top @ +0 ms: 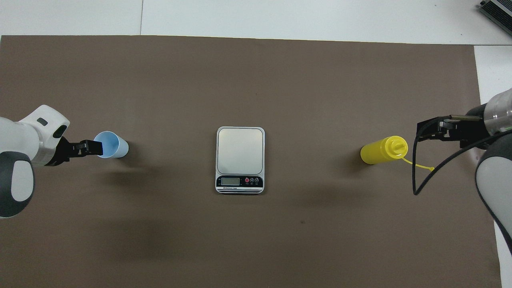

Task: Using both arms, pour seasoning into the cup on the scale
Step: 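Reach the left gripper to the blue cup and grasp it, then carry the blue cup with the left gripper onto the scale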

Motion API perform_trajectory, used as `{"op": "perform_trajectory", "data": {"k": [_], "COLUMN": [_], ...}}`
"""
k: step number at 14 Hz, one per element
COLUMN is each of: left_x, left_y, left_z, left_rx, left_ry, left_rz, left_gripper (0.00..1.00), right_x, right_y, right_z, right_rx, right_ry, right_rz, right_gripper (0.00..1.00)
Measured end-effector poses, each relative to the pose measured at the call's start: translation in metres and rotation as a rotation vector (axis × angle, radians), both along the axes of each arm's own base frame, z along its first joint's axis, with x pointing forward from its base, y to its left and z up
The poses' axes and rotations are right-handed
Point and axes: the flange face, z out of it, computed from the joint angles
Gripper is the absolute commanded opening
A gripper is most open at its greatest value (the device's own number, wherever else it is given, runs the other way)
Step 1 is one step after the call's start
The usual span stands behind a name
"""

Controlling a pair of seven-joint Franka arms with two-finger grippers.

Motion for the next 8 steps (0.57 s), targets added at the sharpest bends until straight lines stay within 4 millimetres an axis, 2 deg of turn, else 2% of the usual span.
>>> {"op": "perform_trajectory", "data": {"k": [8], "left_x": [0.014], "left_y": [0.001], "left_z": [-0.029], "left_rx": [-0.014], "left_ry": [-0.046], "left_rz": [0.046], "left_gripper": [1.00], "right_x": [0.000], "right_y": [0.000], "right_z": [0.000], "right_rx": [0.000], "right_ry": [0.000], "right_rz": [0.000], "right_gripper": [1.00]}}
